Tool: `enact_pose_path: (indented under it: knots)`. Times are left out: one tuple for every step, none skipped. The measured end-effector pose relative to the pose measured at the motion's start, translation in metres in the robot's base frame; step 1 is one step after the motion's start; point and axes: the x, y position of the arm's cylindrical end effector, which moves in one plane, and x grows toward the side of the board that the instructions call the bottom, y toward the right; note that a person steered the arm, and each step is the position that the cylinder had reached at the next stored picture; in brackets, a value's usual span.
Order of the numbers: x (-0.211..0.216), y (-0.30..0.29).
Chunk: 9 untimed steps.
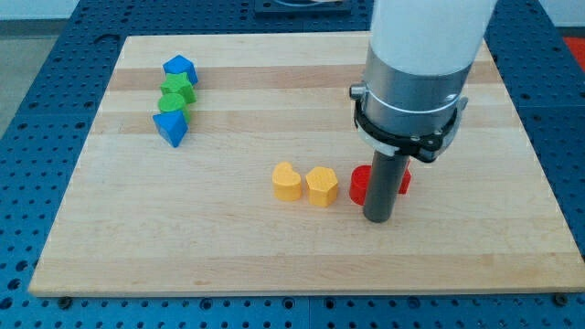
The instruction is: Push red blocks towards yellow blocks
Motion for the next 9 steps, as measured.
enact_pose_path:
  knots:
    - [0.0,-0.013]
    - [-0.002,-0.017]
    - [-0.007,-0.017]
    - [-0.014,-0.02]
    - [-0.011,-0.021]
    - [0.004,-0.029]
    - [0.006,-0.057]
    - [0.006,-0.085]
    - [0.006,-0.087]
